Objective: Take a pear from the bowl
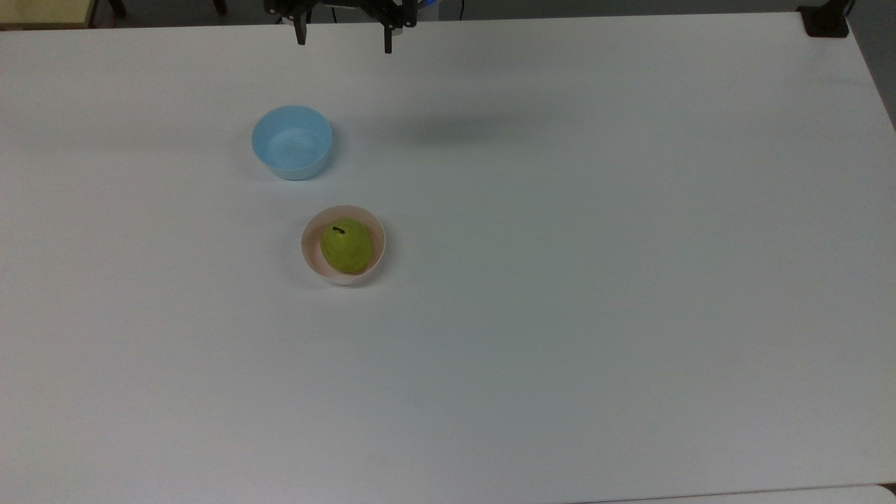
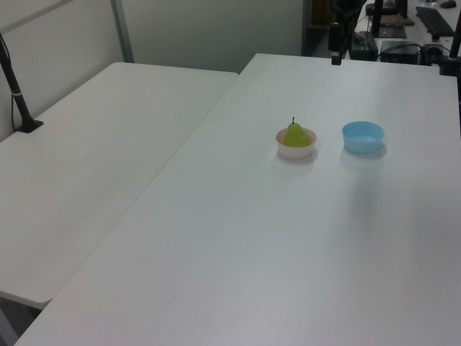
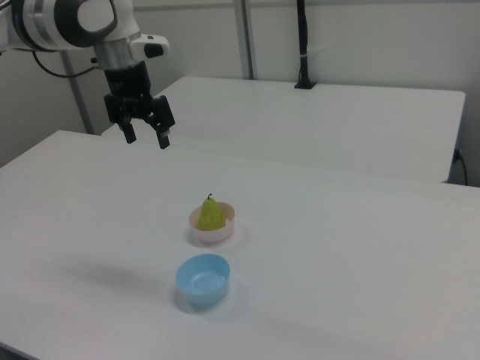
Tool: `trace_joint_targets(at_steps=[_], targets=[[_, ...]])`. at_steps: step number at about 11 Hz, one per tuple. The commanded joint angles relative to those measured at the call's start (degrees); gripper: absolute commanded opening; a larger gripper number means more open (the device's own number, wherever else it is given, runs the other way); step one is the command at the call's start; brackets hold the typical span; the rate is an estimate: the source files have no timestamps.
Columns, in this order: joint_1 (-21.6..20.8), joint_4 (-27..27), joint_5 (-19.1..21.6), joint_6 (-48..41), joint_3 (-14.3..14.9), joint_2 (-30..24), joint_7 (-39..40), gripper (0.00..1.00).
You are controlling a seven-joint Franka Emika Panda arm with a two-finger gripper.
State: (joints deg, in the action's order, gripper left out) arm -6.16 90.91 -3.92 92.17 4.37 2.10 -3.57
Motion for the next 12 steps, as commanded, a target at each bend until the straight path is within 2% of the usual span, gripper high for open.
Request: trace_joint_targets(at_steps=[1,5,7,12], targets=[[-0.34,1.46,-0.74,-0.76,0.38,-1.4,1.55,1.0],[-0.34,1.47,-0.65,-0.15,0.38,-1.13,1.81,1.0],[0.09,1.29,-0.22,0.2,0.47,-0.69,5.84,1.0],[2.2,1.38,-0.04,11.0,0.47,4.31,10.6,1.0]])
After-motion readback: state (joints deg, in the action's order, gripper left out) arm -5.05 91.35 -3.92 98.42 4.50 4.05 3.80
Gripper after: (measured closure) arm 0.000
